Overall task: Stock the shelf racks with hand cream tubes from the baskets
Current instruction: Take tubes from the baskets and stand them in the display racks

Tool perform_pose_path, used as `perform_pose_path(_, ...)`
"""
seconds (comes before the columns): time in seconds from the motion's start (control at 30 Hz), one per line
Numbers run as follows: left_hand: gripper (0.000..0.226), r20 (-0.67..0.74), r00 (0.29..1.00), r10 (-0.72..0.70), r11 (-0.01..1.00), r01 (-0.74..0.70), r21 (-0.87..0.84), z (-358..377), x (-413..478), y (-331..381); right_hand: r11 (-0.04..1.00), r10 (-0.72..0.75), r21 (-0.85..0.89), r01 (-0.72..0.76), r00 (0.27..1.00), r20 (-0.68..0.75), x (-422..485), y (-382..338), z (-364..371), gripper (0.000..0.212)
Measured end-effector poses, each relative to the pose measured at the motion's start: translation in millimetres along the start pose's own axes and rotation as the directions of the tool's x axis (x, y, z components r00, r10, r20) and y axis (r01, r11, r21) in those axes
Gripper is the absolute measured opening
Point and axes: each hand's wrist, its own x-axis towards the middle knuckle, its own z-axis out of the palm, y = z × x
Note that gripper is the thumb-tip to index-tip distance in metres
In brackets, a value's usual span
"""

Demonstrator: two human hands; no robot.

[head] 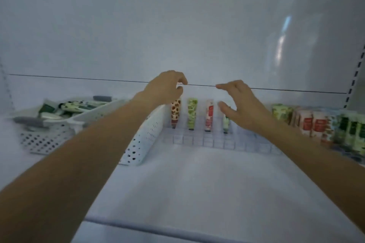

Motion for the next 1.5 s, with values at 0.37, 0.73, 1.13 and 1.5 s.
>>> perform_pose_path(0.37,0.004,0.341,0.899,-0.275,0.957,0.289,0.009,-66,-72,-111,0.948,-0.232,0.303,0.099,0.865,0.446,106,-94,72,0.022)
perform_pose_path(0.73,0.016,0.715,0.643,-0.273,0.928,0.372,0.020,-60,-21,-150,0.972,-0.170,0.231,0.038,0.793,0.585,173,-79,122,0.016)
perform_pose_path(1.13,0.036,0.769,0.609,-0.192,0.978,0.055,0.201,-1,35,-181,0.985,-0.168,0.141,0.096,0.409,0.897,180,-95,149,0.030)
perform_pose_path(1.5,0.044,0.832,0.485,-0.268,0.934,-0.080,0.348,25,41,-179,0.990,-0.135,0.109,0.094,0.342,0.930,180,-99,154,0.029)
